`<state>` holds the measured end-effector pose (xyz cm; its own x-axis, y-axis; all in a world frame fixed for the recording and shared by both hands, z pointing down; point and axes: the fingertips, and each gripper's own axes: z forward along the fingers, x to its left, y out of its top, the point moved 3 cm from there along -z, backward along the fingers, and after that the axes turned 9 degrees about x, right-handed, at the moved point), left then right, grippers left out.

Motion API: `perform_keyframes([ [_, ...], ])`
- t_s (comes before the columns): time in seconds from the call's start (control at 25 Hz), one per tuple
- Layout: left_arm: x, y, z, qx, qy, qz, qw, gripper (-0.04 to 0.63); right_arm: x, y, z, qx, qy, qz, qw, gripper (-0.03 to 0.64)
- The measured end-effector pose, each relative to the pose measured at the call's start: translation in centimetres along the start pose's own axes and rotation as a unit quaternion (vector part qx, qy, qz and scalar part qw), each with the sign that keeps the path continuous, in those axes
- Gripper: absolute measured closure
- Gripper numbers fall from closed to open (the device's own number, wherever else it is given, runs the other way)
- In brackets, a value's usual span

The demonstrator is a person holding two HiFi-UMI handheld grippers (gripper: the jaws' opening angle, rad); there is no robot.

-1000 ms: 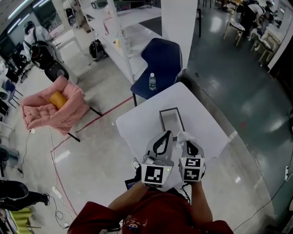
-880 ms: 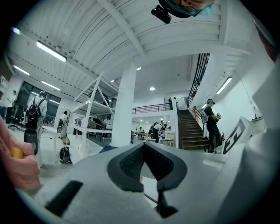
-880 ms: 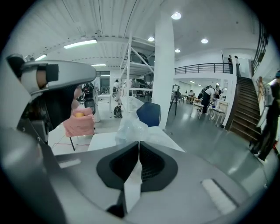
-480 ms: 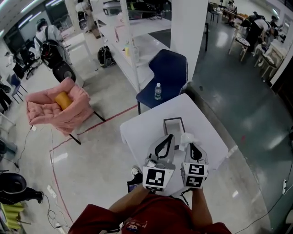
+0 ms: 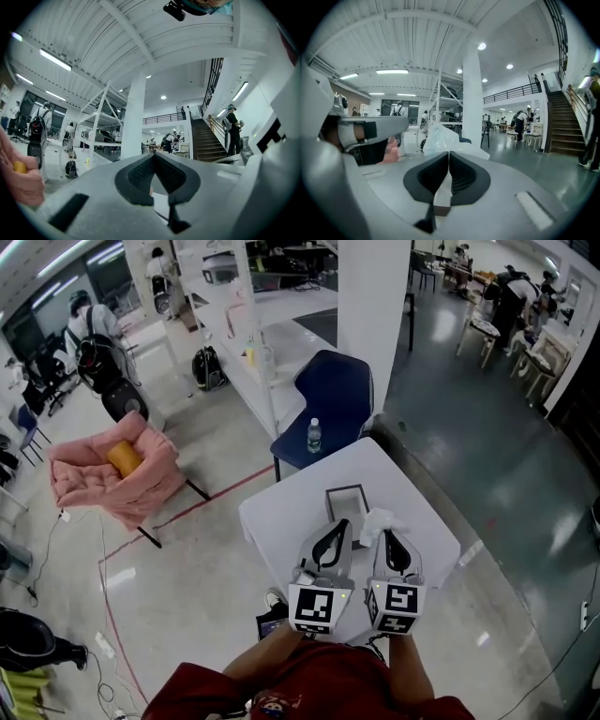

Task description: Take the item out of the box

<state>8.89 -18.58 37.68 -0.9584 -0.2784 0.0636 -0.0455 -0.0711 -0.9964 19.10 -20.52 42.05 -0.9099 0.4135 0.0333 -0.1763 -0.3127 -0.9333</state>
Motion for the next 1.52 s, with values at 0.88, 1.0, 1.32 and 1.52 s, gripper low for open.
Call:
perform_keyframes([
  [0.88,-0.1,2.1,-0.1,-0.048,-0.004,0.045,0.9978,0.592,-0.7,5.1,-4.4,-0.202,-0.057,-0.006,0.978,0.611],
  [1.0,-0.1,2.1,-0.1,-0.055,0.001,0.069,0.9961,0.592,-0.9,5.2,-4.2,-0.213,-0.061,-0.009,0.975,0.610],
  [1.32,-0.5,2.1,-0.1,-0.043,-0.008,0.110,0.9929,0.592,-1.1,5.1,-4.1,-0.211,-0.067,-0.015,0.975,0.611],
  [1.52,-0.9,2.2,0.0,-0.046,-0.009,0.101,0.9937,0.592,-1.5,5.3,-4.1,-0.213,-0.071,-0.006,0.974,0.611],
])
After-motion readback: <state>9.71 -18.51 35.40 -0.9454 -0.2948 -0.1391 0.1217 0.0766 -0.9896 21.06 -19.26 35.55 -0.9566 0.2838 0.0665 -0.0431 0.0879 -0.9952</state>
